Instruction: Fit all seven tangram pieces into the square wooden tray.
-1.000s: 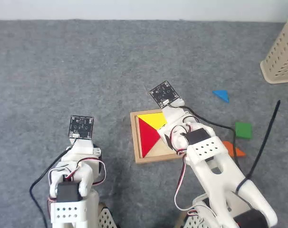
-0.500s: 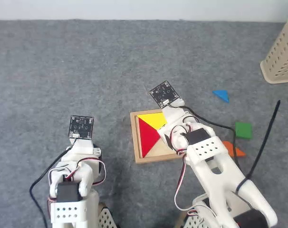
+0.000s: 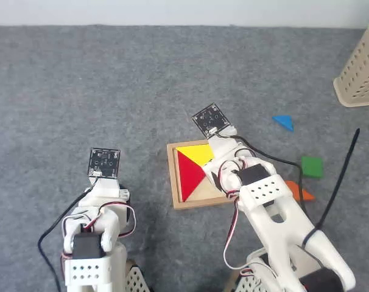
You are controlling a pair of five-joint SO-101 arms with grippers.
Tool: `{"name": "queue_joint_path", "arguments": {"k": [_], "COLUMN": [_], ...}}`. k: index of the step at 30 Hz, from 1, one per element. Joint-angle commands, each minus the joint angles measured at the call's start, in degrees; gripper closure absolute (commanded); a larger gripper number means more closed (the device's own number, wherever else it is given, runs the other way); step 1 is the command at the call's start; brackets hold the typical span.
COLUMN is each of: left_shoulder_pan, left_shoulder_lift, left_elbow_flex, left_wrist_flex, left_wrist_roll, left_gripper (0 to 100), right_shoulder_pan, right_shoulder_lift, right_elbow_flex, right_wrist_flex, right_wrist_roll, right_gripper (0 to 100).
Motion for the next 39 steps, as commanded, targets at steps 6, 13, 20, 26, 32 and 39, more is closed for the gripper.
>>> {"name": "queue_joint_path", "arguments": {"k": [6, 13, 20, 26, 32, 39], "left_shoulder_pan": [-0.1, -0.1, -0.1, -0.1, -0.1, -0.1], "left_shoulder_lift": [-0.4, -0.4, -0.4, -0.4, -0.4, -0.4], "left_elbow_flex": [-0.3, -0.3, -0.3, -0.3, -0.3, -0.3], "left_wrist_flex": [0.4, 0.4, 0.4, 0.4, 0.4, 0.4], "left_wrist_roll": [0.4, 0.4, 0.4, 0.4, 0.4, 0.4], "left_gripper": [99, 99, 99, 99, 99, 99], "right_shoulder_pan": [0.4, 0.4, 0.4, 0.4, 3.6, 16.0], "right_shoulder_lift": [-2.6, -2.6, -2.7, -2.7, -1.6, 4.4], "right_elbow_flex": [-0.6, -0.6, -0.6, -0.7, -6.9, -23.7], "right_wrist_flex": [-0.7, -0.7, 0.0, 0.1, 8.3, 28.8], "right_wrist_roll": [-0.4, -0.4, -0.4, -0.4, -0.4, 0.1], "right_gripper": [96.5, 96.5, 96.5, 96.2, 96.1, 93.2]}}
